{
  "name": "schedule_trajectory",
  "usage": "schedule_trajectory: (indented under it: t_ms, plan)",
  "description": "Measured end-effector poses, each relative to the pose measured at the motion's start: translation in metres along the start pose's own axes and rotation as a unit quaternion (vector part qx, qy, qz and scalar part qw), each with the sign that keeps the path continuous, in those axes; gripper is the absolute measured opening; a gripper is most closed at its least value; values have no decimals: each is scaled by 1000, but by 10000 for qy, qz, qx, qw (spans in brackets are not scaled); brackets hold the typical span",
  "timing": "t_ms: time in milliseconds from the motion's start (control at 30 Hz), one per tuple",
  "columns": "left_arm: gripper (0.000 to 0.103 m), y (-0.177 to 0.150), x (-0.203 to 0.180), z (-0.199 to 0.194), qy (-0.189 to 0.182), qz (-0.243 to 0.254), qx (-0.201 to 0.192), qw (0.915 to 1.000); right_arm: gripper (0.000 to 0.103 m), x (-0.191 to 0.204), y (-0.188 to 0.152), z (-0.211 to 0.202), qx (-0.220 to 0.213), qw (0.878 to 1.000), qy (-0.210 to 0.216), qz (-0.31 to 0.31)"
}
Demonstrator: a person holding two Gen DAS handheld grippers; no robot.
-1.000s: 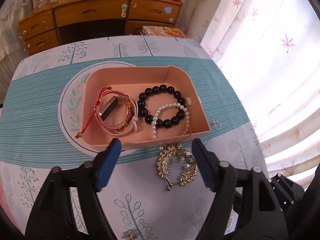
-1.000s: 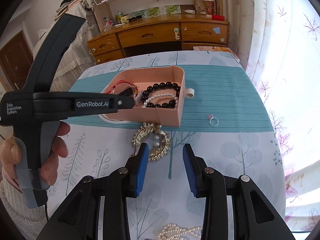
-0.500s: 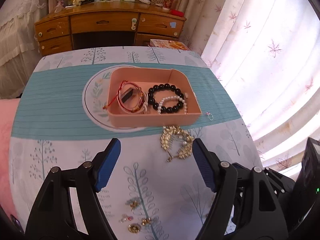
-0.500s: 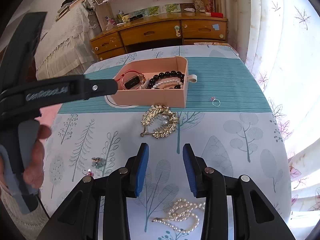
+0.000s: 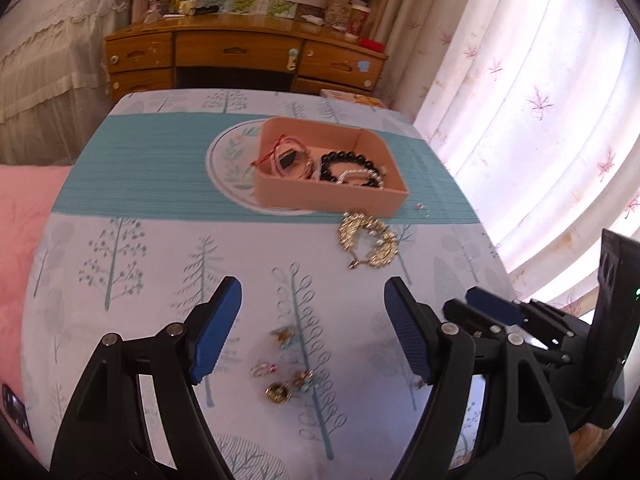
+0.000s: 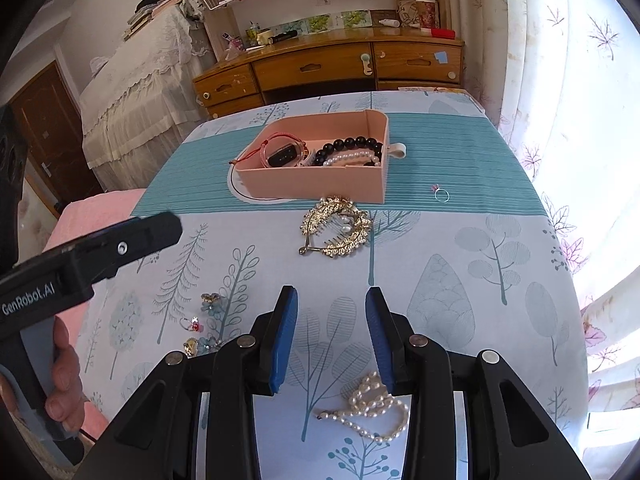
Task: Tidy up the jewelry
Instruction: 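Withdraw both tools and move the right tool over the loose pearl necklace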
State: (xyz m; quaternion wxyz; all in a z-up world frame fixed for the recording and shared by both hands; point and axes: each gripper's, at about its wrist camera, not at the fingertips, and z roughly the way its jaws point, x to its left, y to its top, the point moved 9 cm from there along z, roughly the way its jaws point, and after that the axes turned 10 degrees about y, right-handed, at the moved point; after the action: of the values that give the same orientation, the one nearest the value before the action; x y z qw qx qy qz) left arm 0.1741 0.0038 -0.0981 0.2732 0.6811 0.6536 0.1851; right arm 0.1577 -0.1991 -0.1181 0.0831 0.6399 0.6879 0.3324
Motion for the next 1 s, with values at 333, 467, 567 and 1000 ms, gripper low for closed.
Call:
schedule_trajectory:
  t_ms: [333, 467, 567, 1000]
  plan:
    - [72, -34, 15, 0, 361, -13, 49, 9993, 36, -10, -19, 0, 156, 9999, 6, -50]
    - [72, -49, 12, 7, 408, 110, 262, 9988, 36, -11, -26, 0, 276, 9996, -12, -108]
    - [72, -60, 11, 9, 430, 203, 393, 9981, 36, -12, -31, 1, 379, 9991, -41, -166]
    - [72, -85, 36, 8, 606, 54, 563, 9966, 36, -32, -47, 13, 749, 9972, -54, -48]
